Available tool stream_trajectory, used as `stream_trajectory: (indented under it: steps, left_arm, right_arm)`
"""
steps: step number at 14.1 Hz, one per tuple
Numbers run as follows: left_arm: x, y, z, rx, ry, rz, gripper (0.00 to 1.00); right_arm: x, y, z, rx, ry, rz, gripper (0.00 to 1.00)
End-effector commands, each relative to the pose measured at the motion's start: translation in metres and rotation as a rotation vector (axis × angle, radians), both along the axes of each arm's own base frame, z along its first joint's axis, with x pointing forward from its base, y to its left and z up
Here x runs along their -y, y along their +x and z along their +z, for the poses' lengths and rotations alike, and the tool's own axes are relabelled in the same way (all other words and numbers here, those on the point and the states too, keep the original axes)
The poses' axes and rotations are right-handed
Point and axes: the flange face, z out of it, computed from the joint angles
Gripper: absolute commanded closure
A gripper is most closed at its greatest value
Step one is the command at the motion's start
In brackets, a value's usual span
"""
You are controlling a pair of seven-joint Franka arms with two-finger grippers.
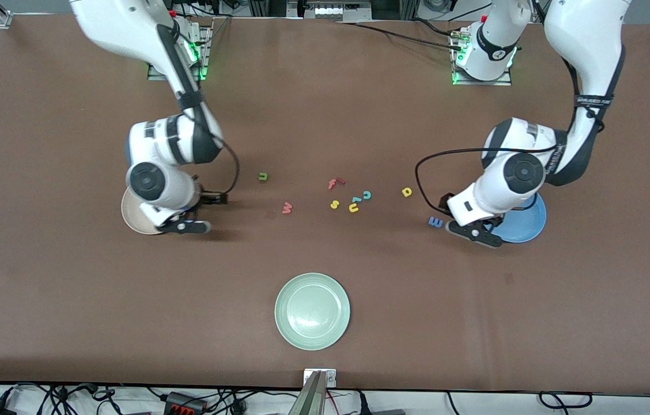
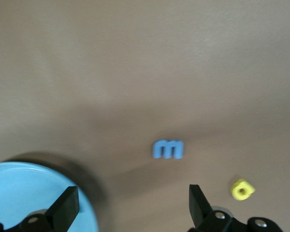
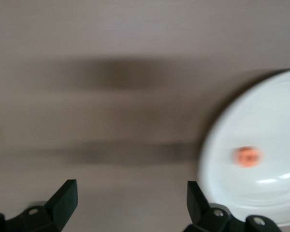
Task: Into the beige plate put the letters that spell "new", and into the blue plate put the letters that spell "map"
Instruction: 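Drop the e on the white plate while the left gripper drops the a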
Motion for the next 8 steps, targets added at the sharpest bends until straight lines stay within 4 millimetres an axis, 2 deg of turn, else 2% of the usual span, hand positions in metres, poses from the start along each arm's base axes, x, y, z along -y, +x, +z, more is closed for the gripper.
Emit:
stream_trajectory:
  steps: [1,3,4,8]
  left_arm:
    - [0.002,0.008,-0.010,-0.012,0.019,0.226,0.00]
    - [0.005,0.009,-0.014,-0.019,0.030,0.325,0.00]
    - [0.006,0.011,-0.017,-0.021,0.029,0.325,0.00]
    - [0.005,0.035,0.003,-0.018,0.024,0.342,0.00]
  right_arm:
    - [-0.049,-0.023,-0.003,0.035,0.016,-0.067,0.00]
    - [-0.079,-0.043,-0.012,0.051,0.023,-0.105,0.00]
    - [-0.082,-0.051,-0.021,0.060,0.016,-0.111,0.01]
    - [-0.100,-0.082,-0.048,0.102,0.002,-0.117,0.06]
